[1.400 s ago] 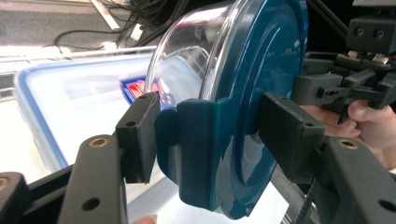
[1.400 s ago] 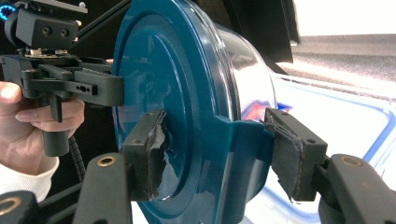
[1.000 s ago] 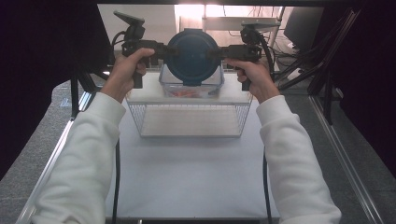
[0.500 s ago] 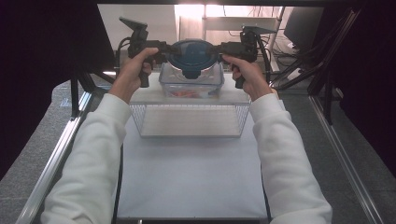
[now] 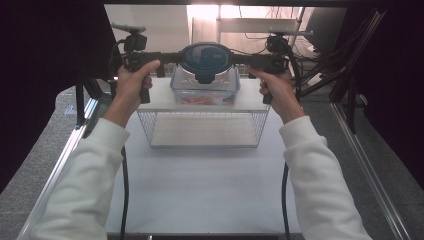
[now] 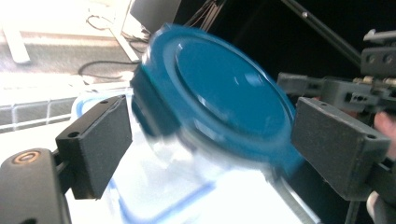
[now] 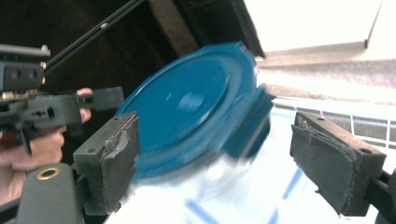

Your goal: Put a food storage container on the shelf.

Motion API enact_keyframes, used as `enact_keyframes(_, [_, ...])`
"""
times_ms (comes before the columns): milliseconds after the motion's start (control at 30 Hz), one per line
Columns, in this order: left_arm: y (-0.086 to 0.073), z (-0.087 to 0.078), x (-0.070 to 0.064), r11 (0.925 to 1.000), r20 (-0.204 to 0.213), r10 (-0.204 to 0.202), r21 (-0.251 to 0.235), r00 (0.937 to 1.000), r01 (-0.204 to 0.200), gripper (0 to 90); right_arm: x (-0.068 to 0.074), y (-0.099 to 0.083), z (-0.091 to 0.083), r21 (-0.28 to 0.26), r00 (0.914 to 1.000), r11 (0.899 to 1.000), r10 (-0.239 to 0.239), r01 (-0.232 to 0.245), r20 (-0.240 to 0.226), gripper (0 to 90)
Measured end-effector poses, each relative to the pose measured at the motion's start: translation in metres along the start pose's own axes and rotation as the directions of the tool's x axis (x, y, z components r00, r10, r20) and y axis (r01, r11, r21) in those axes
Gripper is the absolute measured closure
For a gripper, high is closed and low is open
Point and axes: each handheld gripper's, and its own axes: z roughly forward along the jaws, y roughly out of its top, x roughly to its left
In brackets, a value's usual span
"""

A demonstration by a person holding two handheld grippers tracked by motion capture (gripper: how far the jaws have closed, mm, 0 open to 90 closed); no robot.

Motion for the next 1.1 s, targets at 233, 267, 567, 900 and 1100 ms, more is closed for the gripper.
enact_keyframes(233, [-0.069,-0.028,-0.006,0.9979,-0.006,0.065,0.000,0.9979,-0.065,12.8,0.002,-0.056,-0.039,0.005,0.9929,0.993,-0.117,0.118,-0.021,19.5])
enact_keyframes(267, [-0.079,-0.030,-0.007,0.9963,-0.014,0.086,0.004,0.9962,-0.086,13.1,0.002,-0.064,-0.043,0.008,0.9912,0.991,-0.131,0.132,-0.015,19.6])
enact_keyframes(567, [-0.170,-0.036,-0.023,0.9825,-0.032,0.174,0.073,0.9842,-0.171,18.0,-0.001,-0.153,-0.072,0.050,0.9796,0.979,-0.198,0.196,0.037,21.1])
enact_keyframes(900, [-0.227,-0.026,-0.020,0.9710,-0.100,0.188,0.168,0.9770,-0.170,19.1,-0.012,-0.230,-0.080,0.123,0.9805,0.977,-0.184,0.175,0.069,22.9])
enact_keyframes(1100, [-0.234,-0.029,-0.016,0.9698,-0.102,0.180,0.185,0.9785,-0.159,19.3,-0.015,-0.237,-0.081,0.123,0.9823,0.979,-0.174,0.164,0.071,23.3])
